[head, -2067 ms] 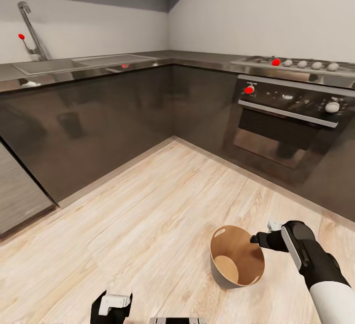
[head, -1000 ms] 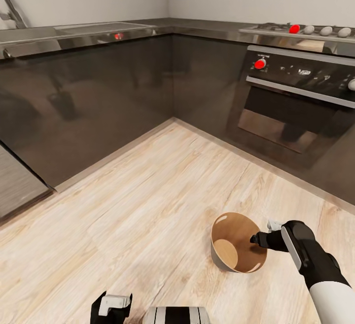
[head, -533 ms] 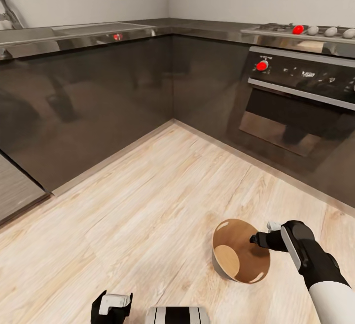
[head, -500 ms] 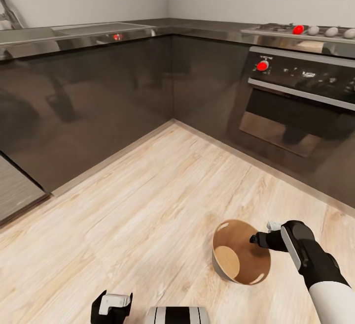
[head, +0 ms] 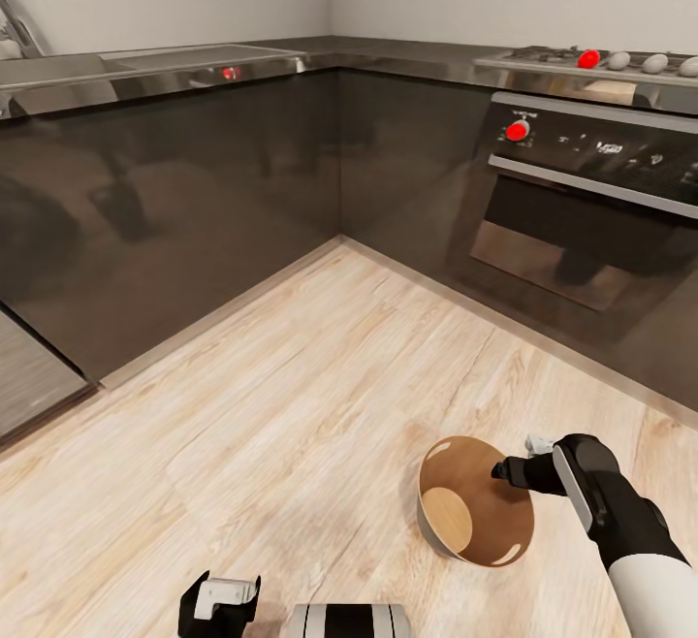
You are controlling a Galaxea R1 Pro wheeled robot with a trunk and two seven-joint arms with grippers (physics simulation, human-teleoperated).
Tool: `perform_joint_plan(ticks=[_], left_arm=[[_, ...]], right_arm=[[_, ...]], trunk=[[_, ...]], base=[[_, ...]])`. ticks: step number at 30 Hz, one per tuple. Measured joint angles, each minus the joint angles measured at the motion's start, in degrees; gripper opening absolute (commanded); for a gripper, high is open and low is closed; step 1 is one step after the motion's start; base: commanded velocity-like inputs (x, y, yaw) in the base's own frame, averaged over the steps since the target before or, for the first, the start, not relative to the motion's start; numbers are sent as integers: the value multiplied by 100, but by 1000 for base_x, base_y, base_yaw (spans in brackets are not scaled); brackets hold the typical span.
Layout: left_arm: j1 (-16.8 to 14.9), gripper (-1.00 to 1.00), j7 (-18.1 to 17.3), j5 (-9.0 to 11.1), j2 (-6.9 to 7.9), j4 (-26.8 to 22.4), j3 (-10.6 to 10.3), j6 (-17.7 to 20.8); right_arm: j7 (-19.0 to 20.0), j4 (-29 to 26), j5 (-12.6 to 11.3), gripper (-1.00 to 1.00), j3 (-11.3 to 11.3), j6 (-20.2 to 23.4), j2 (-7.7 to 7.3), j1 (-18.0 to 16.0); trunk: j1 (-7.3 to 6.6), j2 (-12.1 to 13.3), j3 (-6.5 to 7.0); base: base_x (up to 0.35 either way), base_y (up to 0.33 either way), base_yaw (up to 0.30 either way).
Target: Put the three can of soda from the living room inside the tash can in the kitchen.
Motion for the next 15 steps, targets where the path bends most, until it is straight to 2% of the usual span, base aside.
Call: perform_joint_plan(ticks=[15], left_arm=[[0, 100, -1, 6, 0, -3, 1, 0]], right_arm=[[-2, 3, -3, 100, 8, 0, -3, 3]], trunk=[[0, 0, 0]], base=[[0, 0, 0]])
